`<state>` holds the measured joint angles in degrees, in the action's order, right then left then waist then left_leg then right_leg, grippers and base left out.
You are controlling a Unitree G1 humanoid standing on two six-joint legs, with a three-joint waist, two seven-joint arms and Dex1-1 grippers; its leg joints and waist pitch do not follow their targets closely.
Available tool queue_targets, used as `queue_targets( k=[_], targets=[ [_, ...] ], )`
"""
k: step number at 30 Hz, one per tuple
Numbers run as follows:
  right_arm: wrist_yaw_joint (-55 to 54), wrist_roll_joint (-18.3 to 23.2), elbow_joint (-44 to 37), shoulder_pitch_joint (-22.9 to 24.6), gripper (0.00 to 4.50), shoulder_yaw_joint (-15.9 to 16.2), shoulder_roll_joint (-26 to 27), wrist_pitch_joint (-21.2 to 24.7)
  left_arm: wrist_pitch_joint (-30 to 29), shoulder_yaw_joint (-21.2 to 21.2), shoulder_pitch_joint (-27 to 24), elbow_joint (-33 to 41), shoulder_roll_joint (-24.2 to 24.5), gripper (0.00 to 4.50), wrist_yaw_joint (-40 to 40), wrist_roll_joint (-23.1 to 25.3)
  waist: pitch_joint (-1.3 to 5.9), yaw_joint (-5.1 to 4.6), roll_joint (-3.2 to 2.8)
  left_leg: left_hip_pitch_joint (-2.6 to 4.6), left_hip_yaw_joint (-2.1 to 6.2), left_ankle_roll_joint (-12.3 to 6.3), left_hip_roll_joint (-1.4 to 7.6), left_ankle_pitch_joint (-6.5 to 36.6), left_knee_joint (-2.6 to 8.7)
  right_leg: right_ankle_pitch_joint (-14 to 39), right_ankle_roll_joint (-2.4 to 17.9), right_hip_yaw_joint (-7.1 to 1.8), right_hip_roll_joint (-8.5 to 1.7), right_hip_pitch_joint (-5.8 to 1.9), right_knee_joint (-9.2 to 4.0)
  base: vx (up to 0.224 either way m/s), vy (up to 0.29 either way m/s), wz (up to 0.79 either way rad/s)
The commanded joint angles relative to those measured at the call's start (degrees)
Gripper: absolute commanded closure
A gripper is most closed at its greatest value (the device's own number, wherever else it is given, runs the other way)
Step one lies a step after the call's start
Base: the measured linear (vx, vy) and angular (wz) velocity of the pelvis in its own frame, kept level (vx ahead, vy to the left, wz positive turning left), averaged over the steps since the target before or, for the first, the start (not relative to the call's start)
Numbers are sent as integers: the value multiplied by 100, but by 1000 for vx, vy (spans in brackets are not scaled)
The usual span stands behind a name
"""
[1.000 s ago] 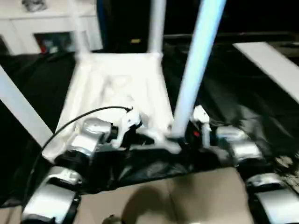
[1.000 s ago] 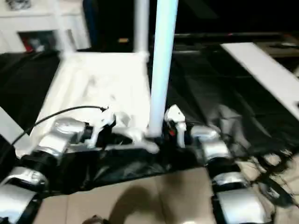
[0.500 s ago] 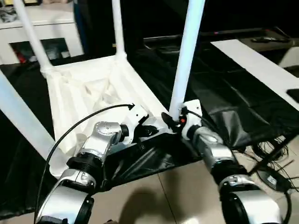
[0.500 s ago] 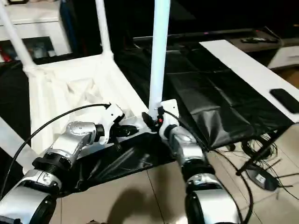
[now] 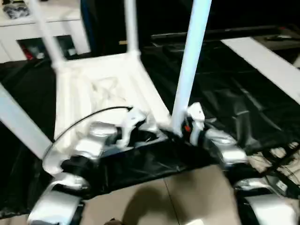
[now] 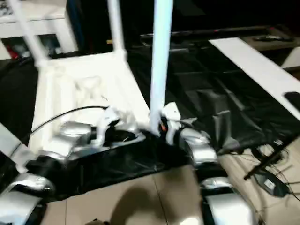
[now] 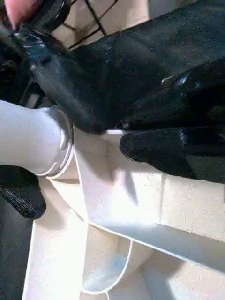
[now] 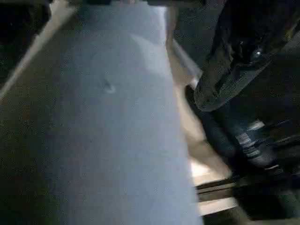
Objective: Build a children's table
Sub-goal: Rotate leg to tighten
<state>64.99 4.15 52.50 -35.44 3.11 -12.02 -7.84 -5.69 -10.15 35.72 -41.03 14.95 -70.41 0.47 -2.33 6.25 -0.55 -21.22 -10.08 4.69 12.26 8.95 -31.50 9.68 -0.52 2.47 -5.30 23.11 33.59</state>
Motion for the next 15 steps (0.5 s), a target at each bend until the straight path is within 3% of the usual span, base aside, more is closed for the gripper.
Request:
queue_targets(
  k=[1, 3, 7, 15],
  targets=[
    [721, -66, -27, 42, 8, 319, -41, 188, 199, -235, 11, 115, -79, 450, -421, -137, 359, -4, 49, 45, -71, -493, 76, 1151, 275, 593, 1522, -111, -188, -265, -280, 0, 0, 0],
    [918, -56, -48, 22, 42, 354, -107, 254, 238, -258, 33, 79, -9, 450, -524, -116, 364, 15, 37, 52, -71, -550, 90, 1103, 265, 397, 1623, -108, -196, -258, -246, 0, 0, 0],
    [1562, 76, -72, -62, 60, 490, -278, 480, 322, -271, 106, -28, 150, 450, -735, -126, 365, 14, 59, 65, -83, -596, 81, 1139, 251, 387, 1694, -102, -190, -262, -235, 0, 0, 0],
    [2212, 39, -127, -53, 126, 674, -318, 727, 375, -261, 221, -160, 271, 450, -1015, -162, 337, 70, 84, 79, -79, -415, 104, 1388, 284, 984, 1552, -119, -232, -245, -279, 0, 0, 0]
  ],
)
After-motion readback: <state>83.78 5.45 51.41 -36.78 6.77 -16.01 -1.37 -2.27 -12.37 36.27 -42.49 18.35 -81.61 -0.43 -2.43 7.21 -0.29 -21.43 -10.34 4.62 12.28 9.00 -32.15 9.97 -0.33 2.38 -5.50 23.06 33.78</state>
